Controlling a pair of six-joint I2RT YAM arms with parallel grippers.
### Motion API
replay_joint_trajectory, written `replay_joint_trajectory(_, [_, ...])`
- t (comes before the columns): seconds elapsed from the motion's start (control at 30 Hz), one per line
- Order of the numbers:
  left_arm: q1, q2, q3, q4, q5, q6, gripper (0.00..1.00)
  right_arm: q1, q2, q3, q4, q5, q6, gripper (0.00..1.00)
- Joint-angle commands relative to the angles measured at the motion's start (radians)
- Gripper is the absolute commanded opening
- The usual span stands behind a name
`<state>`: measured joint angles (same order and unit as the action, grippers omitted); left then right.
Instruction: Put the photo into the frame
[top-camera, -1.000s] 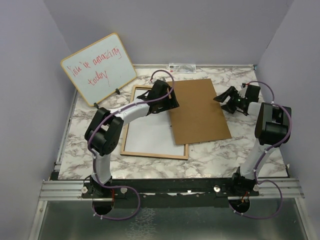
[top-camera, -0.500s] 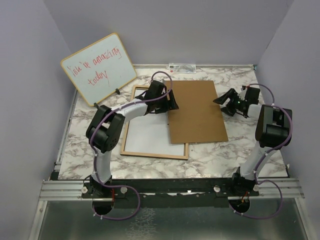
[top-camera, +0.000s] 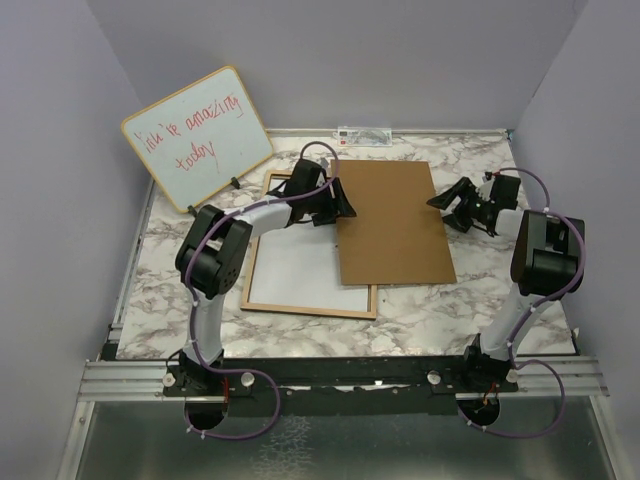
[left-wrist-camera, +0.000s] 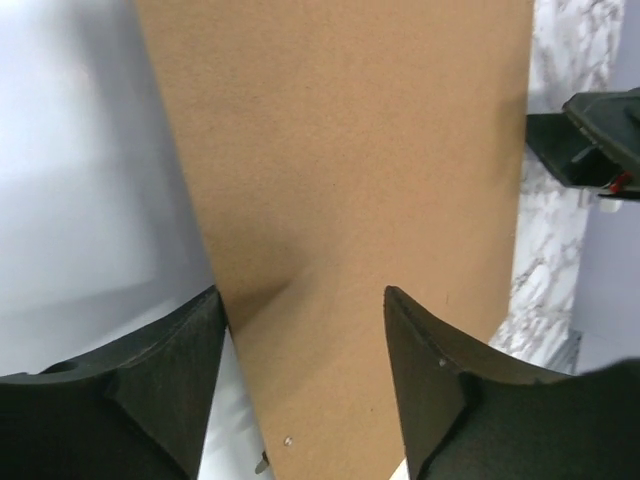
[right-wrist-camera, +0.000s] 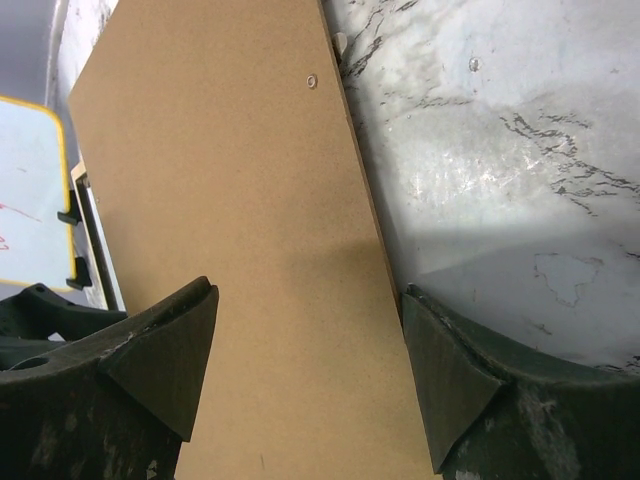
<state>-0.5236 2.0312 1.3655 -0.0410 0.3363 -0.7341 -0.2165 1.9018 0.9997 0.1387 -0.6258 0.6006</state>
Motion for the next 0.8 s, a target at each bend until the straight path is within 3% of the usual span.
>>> replay_joint_trajectory(0.0, [0.014,0.027,-0.015,0.193,0.201,-0.138,0.59,0.009,0.024,-0.064,-0.105,0.018,-0.016,0.79])
replay_joint_trajectory(0.23, [0.044,0.026,-0.023,0.315,0.282,-0.263,0.42,0.009,0.014,-0.077,-0.086,-0.005,-0.005,0.79])
replay_joint_trajectory(0.63, [0.037,0.012,0.047,0.319,0.395,-0.270,0.35,0.009,-0.023,-0.109,-0.028,-0.070,0.042,0.79])
replay_joint_trajectory(0.77, [0.036,-0.002,0.071,0.279,0.377,-0.262,0.25,0.009,-0.031,-0.122,-0.018,-0.075,0.053,0.79])
